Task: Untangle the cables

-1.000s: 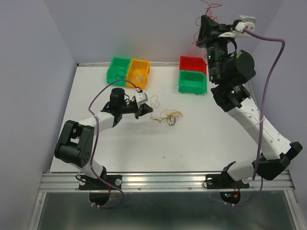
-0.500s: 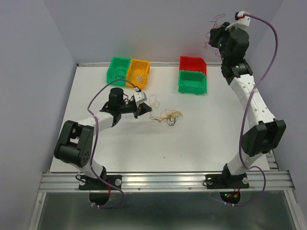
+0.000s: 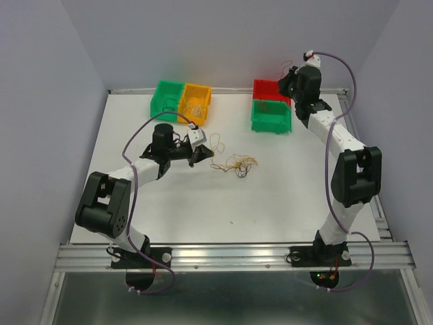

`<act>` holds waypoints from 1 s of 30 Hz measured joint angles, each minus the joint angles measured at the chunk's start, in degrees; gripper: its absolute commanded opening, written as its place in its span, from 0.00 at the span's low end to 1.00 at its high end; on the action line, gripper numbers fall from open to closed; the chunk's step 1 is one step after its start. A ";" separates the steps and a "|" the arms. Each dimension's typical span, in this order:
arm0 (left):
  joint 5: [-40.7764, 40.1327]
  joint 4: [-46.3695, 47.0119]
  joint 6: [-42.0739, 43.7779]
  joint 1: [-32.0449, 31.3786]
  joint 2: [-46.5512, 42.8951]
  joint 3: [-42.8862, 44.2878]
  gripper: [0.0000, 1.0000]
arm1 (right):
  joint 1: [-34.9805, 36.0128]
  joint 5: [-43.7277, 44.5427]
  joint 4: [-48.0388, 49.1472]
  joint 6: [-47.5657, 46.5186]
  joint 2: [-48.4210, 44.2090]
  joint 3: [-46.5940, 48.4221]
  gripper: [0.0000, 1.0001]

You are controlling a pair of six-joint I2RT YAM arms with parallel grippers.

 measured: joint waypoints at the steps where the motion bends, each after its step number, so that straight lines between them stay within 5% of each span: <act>1: 0.00 -0.02 0.00 0.00 -0.09 0.00 0.00 | 0.00 -0.02 0.83 0.20 -0.15 -1.68 0.01; 22: 0.02 -0.02 0.00 0.00 -0.79 0.00 0.00 | 0.13 2.01 7.76 0.90 7.80 -9.55 0.01; 24: 0.02 -0.02 0.00 0.00 -1.01 0.00 0.00 | 0.46 2.73 6.93 0.55 9.44 -9.53 0.04; 30: 0.02 -0.02 0.00 0.00 -1.33 -0.02 0.00 | 0.50 3.76 2.84 -0.50 11.78 -9.42 0.33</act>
